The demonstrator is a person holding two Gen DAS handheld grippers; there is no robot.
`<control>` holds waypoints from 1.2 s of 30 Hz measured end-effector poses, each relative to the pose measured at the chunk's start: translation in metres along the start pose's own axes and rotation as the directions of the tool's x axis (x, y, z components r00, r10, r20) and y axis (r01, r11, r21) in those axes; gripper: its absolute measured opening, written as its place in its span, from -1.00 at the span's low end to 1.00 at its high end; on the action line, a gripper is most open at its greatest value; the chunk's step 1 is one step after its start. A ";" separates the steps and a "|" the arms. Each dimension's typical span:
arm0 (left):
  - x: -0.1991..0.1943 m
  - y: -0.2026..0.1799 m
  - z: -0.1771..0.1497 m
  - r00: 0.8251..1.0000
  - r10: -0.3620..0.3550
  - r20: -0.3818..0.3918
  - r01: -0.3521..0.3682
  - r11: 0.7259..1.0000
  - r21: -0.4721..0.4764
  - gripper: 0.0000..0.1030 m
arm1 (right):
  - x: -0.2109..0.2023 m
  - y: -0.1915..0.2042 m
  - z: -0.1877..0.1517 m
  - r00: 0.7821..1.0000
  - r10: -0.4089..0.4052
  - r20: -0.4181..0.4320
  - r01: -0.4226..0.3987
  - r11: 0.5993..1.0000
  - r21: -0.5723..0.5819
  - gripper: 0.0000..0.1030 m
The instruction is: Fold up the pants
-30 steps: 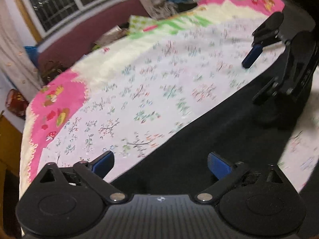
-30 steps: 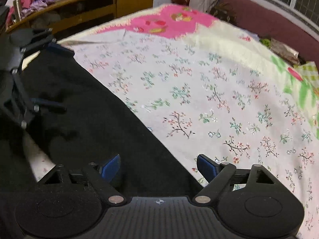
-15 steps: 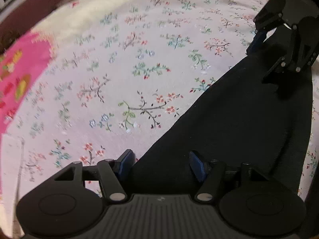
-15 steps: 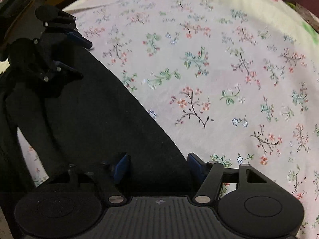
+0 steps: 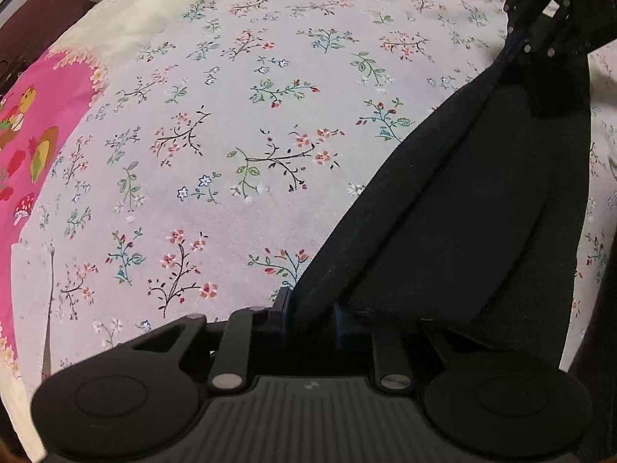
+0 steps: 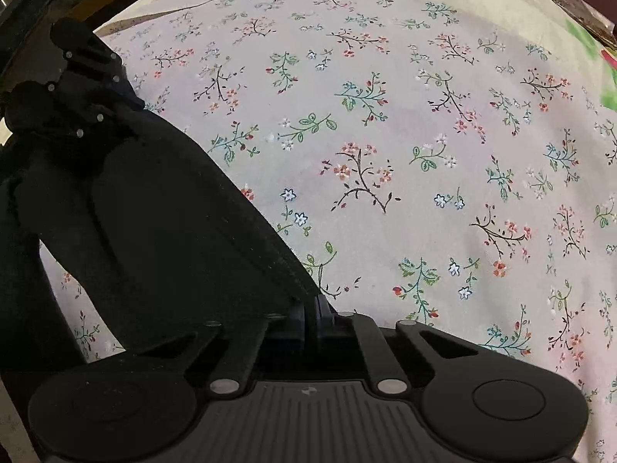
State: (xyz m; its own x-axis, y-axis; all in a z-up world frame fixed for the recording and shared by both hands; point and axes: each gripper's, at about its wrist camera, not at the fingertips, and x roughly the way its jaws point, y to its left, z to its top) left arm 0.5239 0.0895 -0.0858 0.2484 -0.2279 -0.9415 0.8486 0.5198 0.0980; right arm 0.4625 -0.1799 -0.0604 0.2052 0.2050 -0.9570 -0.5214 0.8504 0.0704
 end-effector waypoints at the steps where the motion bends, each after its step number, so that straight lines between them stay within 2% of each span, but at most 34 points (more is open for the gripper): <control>1: 0.001 0.001 -0.001 1.000 -0.006 0.004 0.006 1.000 -0.003 -0.40 | 0.001 -0.001 0.000 1.000 -0.002 0.003 0.002 1.000 0.005 -1.00; 5: 0.005 0.000 0.000 1.000 -0.015 0.020 0.015 1.000 0.017 -0.35 | 0.017 -0.002 0.005 1.000 0.001 -0.012 -0.001 1.000 0.000 -1.00; 10: 0.014 0.006 0.009 0.999 -0.040 0.005 0.039 0.999 0.029 -0.10 | 0.024 -0.006 0.011 1.000 0.003 -0.002 -0.003 1.000 -0.020 -0.83; 13: 0.022 0.011 0.013 0.999 -0.046 -0.015 0.046 0.999 0.002 -0.02 | 0.029 -0.010 0.012 1.000 0.009 -0.007 -0.009 1.000 0.001 -0.84; 15: 0.023 0.011 0.015 0.999 -0.047 -0.024 0.046 0.998 -0.036 -0.10 | 0.032 -0.008 0.012 1.000 -0.004 -0.014 0.005 1.000 0.015 -0.94; 17: 0.017 0.005 0.014 0.999 -0.042 -0.024 0.041 0.999 -0.032 -0.41 | 0.029 -0.002 0.013 1.000 -0.020 -0.015 0.020 1.000 0.009 -1.00; 20: 0.008 -0.006 0.008 0.999 -0.016 -0.037 0.016 1.000 -0.002 -0.62 | 0.015 0.004 0.007 1.000 -0.026 -0.004 0.026 1.000 -0.006 -1.00; 26: -0.029 -0.023 -0.005 1.000 -0.026 -0.012 0.025 0.999 -0.019 -0.69 | -0.027 0.023 -0.010 0.999 -0.002 0.038 0.002 1.000 -0.009 -1.00; 31: -0.070 -0.053 -0.034 0.998 -0.057 -0.002 0.056 0.997 -0.059 -0.69 | -0.061 0.051 -0.036 0.997 0.056 0.051 -0.055 0.998 -0.019 -1.00; 36: -0.101 -0.092 -0.071 0.995 -0.100 -0.005 0.099 0.988 -0.121 -0.69 | -0.088 0.086 -0.073 0.991 0.134 0.018 -0.133 0.991 -0.020 -1.00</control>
State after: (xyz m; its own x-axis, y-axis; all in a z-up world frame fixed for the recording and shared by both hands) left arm 0.3879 0.1231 -0.0224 0.1596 -0.2748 -0.9482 0.8064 0.5903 -0.0354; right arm 0.3389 -0.1598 0.0095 0.1488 0.3259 -0.9336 -0.5605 0.8056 0.1919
